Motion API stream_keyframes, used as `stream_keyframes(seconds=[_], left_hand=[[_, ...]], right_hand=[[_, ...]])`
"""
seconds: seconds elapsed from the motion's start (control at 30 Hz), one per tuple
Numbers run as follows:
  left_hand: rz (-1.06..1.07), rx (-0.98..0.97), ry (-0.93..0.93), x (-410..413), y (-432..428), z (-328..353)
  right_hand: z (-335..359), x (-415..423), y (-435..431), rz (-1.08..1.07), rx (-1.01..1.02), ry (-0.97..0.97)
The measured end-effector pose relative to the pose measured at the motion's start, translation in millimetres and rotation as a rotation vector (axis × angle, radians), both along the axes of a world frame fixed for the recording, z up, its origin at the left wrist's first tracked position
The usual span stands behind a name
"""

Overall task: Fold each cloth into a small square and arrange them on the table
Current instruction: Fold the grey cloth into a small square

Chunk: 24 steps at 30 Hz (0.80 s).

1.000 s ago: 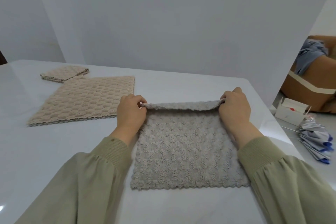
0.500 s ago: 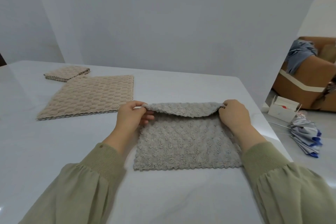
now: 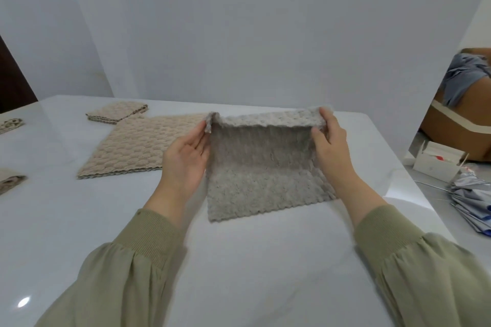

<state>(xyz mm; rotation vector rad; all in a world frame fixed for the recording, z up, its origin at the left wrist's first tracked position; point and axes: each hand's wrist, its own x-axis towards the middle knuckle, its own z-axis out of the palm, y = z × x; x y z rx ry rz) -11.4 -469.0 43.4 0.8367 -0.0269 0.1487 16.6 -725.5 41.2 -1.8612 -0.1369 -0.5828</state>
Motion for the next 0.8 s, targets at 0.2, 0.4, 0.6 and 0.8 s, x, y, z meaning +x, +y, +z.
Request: stream_keyframes(seconds=[0.2, 0.4, 0.6, 0.8], left_hand=[[0.15, 0.14, 0.271, -11, -10, -4], [0.173, 0.393, 0.39, -29, -8, -6], [0.349, 1.854, 0.142, -62, -13, -11], [-0.045, 1.927, -0.324, -53, -24, -28]], right_hand=[[-22, -9, -9, -0.256, -0.12, 0.039], [-20, -23, -19, -0.444, -0.082, -0.029], [-29, -37, -24, -0.515, -0.744, 0.071], [-41, -58, 8, -0.111, -0.953, 0.053]])
